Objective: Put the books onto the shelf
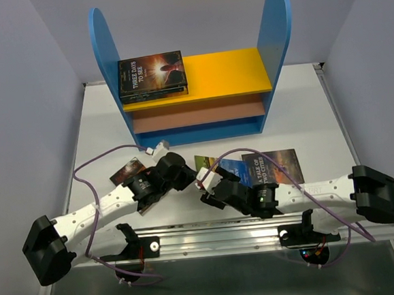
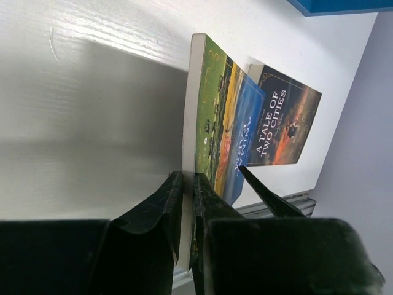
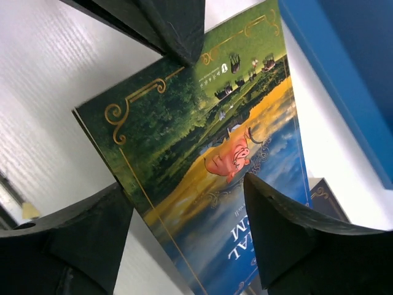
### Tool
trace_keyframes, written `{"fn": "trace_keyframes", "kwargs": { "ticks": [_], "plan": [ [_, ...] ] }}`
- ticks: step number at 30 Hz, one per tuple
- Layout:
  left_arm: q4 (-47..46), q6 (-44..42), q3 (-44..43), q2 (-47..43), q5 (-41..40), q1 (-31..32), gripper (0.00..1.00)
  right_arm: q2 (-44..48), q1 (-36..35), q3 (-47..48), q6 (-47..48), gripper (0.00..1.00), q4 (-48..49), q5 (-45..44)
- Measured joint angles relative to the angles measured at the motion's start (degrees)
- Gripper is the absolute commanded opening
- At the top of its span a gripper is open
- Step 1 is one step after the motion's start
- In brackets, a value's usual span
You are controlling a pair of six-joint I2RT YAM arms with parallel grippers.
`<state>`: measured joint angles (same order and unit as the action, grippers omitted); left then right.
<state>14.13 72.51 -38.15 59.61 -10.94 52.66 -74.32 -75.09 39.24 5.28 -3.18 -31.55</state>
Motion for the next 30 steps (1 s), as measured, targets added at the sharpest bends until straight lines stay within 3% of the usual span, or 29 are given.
{"fn": "trace_keyframes", "kwargs": {
  "ticks": [12,13,15,16,18,25,30],
  "plan": [
    [-0.79,-0.42,0.22,-0.52,-1.7,0.09,0.0,-3.98,-0.66,-0.85,3.48,0.06,6.21,-2.43],
    [-0.9,-0.59,0.22,-0.52,-1.75,0.11,0.1,-3.3,-0.63,-0.98,3.48,0.01,6.19,-3.15],
    [-1.27,-1.31,-0.04,-0.79,-1.51,0.15,0.46,-1.7,-0.63,-1.66,3.28,0.01,6.21,-3.37],
    [-1.29,-2.1,-0.48,-0.98,-1.4,0.28,0.75,-0.66,-0.63,-1.95,3.21,0.01,6.01,-3.87],
    [-1.11,-5.29,-1.84,-2.03,-0.96,0.76,0.98,3.1,-0.63,-2.67,2.45,0.01,5.64,-4.48],
    [-1.49,-17.77,-7.67,-11.52,-0.07,1.38,0.99,19.41,-0.17,-2.67,-1.33,0.01,5.29,-6.97],
    [-5.57,-31.56,-9.68,-19.19,2.91,1.33,0.99,28.79,1.7,0.76,-4.22,0.01,2.25,-5.88]
  ]
}}
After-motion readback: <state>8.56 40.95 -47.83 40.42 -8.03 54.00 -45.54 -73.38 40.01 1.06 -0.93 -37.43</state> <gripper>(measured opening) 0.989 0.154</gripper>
